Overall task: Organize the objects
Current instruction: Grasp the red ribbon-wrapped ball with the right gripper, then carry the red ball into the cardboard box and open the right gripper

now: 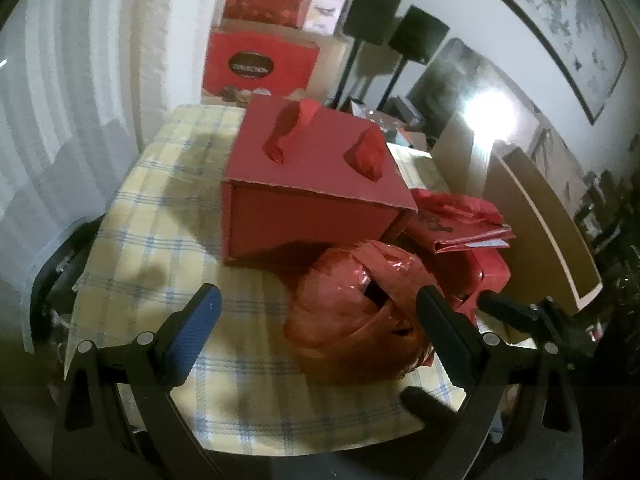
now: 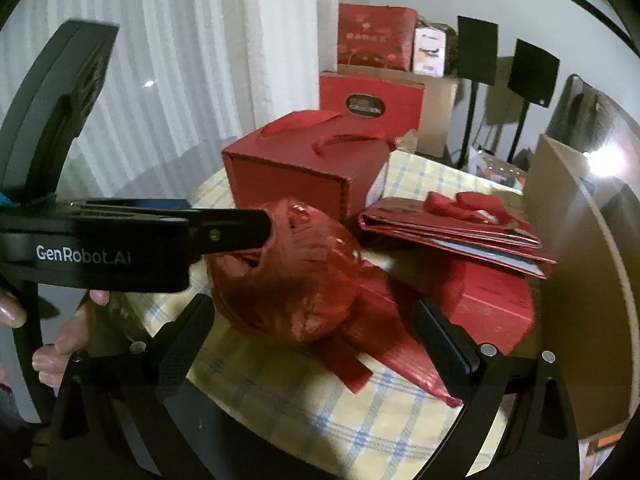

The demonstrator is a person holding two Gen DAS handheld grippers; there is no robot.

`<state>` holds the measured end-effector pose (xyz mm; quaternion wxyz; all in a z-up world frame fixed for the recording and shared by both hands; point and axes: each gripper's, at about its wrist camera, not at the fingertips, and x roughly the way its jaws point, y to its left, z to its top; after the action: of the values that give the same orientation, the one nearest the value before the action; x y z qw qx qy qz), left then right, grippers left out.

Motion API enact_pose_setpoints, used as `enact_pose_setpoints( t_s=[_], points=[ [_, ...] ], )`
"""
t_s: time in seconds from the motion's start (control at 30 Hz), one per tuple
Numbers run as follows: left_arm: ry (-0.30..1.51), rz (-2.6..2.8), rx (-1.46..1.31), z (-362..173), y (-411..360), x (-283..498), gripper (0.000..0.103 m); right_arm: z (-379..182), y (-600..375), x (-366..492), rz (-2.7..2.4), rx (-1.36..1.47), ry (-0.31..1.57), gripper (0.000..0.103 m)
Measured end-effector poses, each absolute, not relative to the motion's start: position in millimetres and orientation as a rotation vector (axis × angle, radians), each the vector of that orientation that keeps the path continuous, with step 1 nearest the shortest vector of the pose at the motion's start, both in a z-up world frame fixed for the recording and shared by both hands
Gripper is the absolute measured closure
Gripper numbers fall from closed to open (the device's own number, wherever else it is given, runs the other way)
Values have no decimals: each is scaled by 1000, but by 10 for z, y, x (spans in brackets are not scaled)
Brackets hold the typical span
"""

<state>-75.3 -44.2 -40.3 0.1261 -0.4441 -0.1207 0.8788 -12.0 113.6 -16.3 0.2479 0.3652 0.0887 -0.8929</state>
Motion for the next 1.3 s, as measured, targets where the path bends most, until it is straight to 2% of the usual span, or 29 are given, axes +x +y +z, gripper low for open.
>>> enact_pose_setpoints(
  t_s=[0.33, 0.4, 0.47, 0.5, 0.67, 0.83, 1.17, 1.3],
  points=[
    [-418, 2428, -1325, -518, -387, -860, 5, -350, 1059, -275, -2362, 974, 176, 3],
    [-435, 2408, -1329, -528, -386, -877, 7, -362, 1054, -297, -2349, 966, 160, 6],
    [-444, 2387, -1333, -533, -369, -879, 10, -346, 1055, -298, -2318, 961, 131, 20],
    [-442, 2373, -1330, -533, -344, -873, 15, -339, 1050, -304, -2293, 962, 111, 20],
    [-345, 2420, -1321, -470, -227, -809, 15, -316, 1013, -309, -2279, 979, 120, 21],
    [-337, 2437, -1289, -329, -201, -724, 17, -263, 1039, -262, -2274, 976, 94, 21],
    [-293, 2402, -1178, 238, 27, -652, 17, 279, 1396, -142, -2327, 913, 43, 21],
    [-251, 2373, -1134, 420, 335, -679, 17, 516, 1668, -138, -2367, 896, 12, 21]
  ],
)
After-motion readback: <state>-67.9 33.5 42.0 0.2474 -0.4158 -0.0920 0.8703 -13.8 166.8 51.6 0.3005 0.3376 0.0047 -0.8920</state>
